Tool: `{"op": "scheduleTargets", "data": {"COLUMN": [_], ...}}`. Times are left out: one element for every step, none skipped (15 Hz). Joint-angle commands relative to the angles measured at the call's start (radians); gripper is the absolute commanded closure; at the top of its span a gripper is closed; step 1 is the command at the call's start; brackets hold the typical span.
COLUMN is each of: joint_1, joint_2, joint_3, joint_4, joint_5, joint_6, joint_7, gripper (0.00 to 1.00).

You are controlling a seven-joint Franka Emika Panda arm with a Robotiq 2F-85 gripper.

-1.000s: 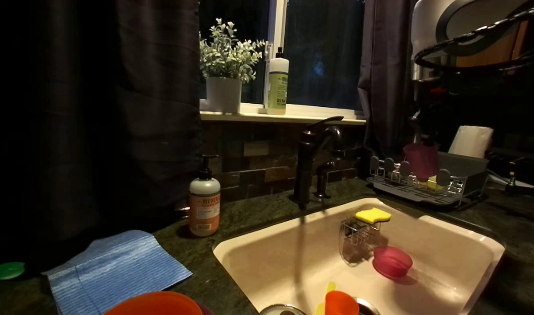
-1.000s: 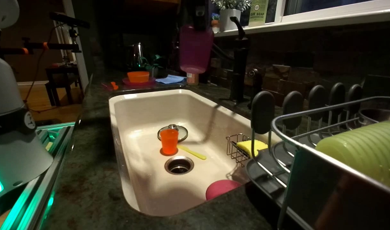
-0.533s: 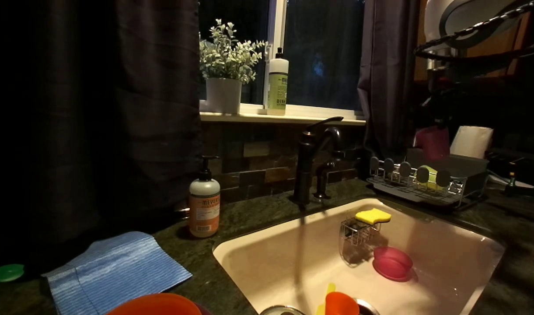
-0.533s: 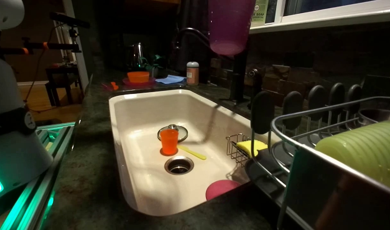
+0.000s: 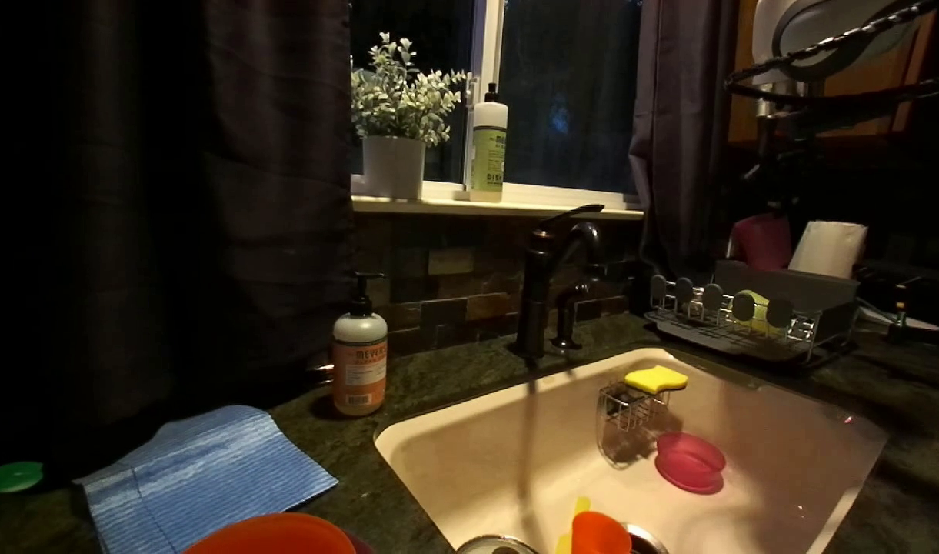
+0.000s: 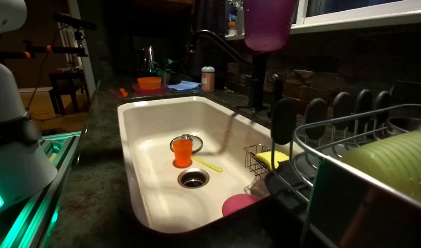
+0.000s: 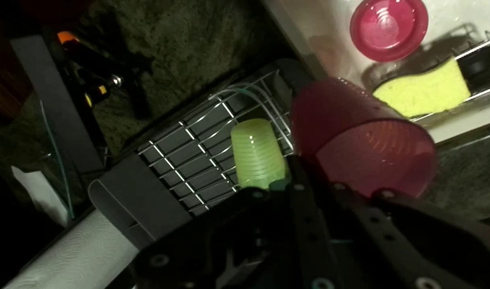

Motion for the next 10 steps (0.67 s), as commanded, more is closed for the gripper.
{"op": "scheduleTargets", "data": {"joint_1": [-0.022,-0.028,-0.03,-0.031,-0.033,-0.033,-0.035,-0.036,-0.037,-0.04], "joint_2": [0.099,0.127,0.147,0.172,0.194,0.213,0.238,0.258,0.278,0.295], "joint_3": [-0.051,-0.063,-0.075,-0.084,-0.095,-0.11,-0.122,-0.135,-0.149,-0.162], "joint_4": [0.111,0.135,0.149,0.172,0.187,0.192,0.208,0.217,0.224,0.23], "joint_5": [-0.011,-0.018,-0.023,-0.027,-0.036,-0.038,-0.046,-0.05,-0.054,-0.061], "joint_6": [0.01,0.015,0.022,0.026,0.041,0.069,0.102,0.143,0.186,0.231], "joint_7": [0.042,0.049,0.054,0.057,0.065,0.062,0.068,0.073,0.078,0.087], "gripper": [0.99,0.99,0.99,0.99,0.99,0.99,0.99,0.99,0.99,0.99]}}
